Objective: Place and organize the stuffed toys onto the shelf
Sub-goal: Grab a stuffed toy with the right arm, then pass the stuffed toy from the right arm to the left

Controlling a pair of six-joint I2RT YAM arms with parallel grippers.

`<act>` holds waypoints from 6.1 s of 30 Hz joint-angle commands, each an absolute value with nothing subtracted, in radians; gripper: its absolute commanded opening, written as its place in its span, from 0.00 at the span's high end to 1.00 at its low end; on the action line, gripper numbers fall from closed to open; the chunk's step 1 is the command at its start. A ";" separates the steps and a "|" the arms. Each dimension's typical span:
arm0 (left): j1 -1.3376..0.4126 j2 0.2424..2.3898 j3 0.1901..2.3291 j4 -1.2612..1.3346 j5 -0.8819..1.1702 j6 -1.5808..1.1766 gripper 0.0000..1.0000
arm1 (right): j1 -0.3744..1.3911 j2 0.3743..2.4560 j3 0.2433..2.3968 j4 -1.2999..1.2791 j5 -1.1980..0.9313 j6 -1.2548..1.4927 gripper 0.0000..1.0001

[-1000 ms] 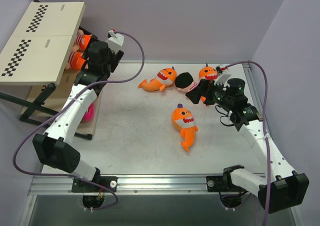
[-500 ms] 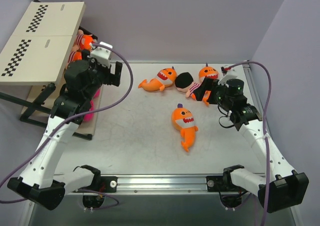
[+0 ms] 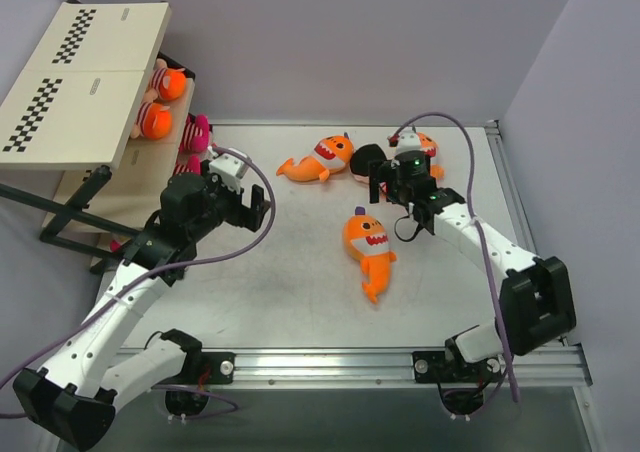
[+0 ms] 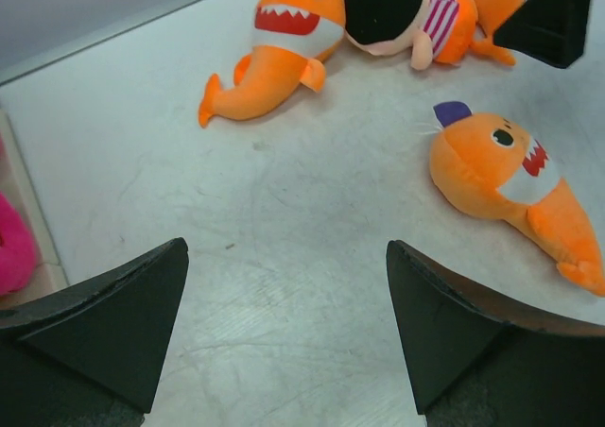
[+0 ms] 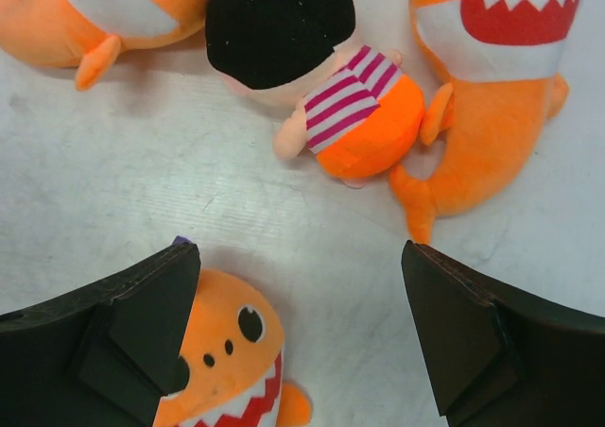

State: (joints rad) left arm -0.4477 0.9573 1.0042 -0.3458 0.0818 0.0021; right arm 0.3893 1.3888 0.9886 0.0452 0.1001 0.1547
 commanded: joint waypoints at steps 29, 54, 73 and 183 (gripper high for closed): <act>-0.537 0.954 0.847 -0.245 -0.124 0.077 0.06 | 0.566 2.252 1.535 0.241 0.663 -0.509 0.18; -0.538 0.928 0.842 -0.241 -0.118 0.087 0.06 | 0.569 1.860 1.413 0.154 0.523 -0.342 1.00; -0.554 0.798 0.765 -0.152 -0.069 0.176 0.06 | 0.411 1.453 1.315 0.192 -0.361 0.308 1.00; -1.023 0.837 0.724 0.092 -0.328 0.585 0.98 | 0.327 1.128 1.275 -0.098 -0.387 0.352 0.01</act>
